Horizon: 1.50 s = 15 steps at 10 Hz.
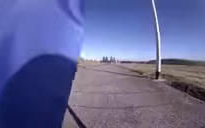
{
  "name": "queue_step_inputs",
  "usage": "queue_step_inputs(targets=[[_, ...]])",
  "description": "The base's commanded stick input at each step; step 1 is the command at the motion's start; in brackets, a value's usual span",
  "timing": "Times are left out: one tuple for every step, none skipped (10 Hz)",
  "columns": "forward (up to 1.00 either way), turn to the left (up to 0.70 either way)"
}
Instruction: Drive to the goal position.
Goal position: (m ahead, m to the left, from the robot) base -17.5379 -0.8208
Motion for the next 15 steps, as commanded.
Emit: queue_step_inputs(targets=[[0.0, 0.7], [0.0, 0.7], [0.0, 0.7], [0.0, 0.7], [0.0, 0.7], [0.0, 0.7], [0.0, 0.7], [0.0, 0.7], [0.0, 0.7], [0.0, 0.7], [0.0, 0.7], [0.0, 0.7], [0.0, 0.7], [0.0, 0.7], [0.0, 0.7]])
